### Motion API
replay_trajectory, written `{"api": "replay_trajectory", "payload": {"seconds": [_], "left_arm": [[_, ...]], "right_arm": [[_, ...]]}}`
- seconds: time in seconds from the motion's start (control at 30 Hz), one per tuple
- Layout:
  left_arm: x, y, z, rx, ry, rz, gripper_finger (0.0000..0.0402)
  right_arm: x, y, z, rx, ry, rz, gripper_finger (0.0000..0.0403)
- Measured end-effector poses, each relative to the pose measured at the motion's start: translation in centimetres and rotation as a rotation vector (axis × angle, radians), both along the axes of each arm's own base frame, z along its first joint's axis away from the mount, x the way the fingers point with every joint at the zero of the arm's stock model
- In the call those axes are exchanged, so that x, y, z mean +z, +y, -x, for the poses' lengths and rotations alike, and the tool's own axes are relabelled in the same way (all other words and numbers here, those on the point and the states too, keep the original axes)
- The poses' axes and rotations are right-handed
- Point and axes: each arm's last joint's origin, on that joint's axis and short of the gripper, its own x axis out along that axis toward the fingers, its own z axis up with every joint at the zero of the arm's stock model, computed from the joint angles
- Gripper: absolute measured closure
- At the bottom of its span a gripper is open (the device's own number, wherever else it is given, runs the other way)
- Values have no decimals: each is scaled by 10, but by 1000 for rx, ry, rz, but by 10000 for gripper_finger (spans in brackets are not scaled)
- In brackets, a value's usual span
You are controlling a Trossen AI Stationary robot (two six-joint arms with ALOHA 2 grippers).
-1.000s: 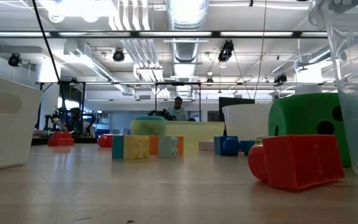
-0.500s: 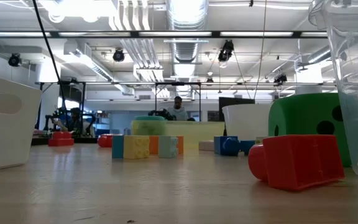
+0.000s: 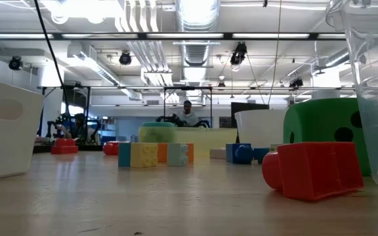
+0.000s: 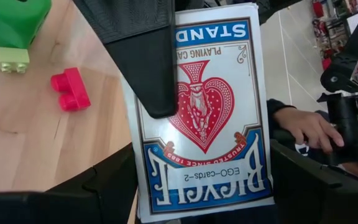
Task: Pick & Place Toys
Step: Put the white and blue deck of cards into the transparent bin
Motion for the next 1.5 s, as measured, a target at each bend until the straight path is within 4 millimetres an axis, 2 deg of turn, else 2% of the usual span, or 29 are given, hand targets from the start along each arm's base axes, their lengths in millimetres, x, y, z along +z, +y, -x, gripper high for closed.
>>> {"api": "replay_trajectory", "payload": {"seconds": [0.23, 0.67, 0.97, 1.27, 1.4, 1.5], "left_arm": [[0, 0, 0, -15, -5, -12, 102], [0, 0, 0, -15, -6, -16, 6], [-2, -1, 2, -49, 21, 5, 16], [-2, -6, 9, -141, 8, -45, 16], [-1, -2, 18, -127, 55, -86, 16], [-4, 0, 29, -116, 115, -179, 16]], "right_arm": [[0, 0, 0, -2, -1, 6, 343], [-2, 0, 0, -7, 15, -10, 343], [-2, 2, 1, 2, 25, -31, 343], [1, 2, 5, 1, 101, -164, 343], [2, 0, 9, -8, 173, -227, 343], [7, -2, 14, -25, 242, -334, 343]]}}
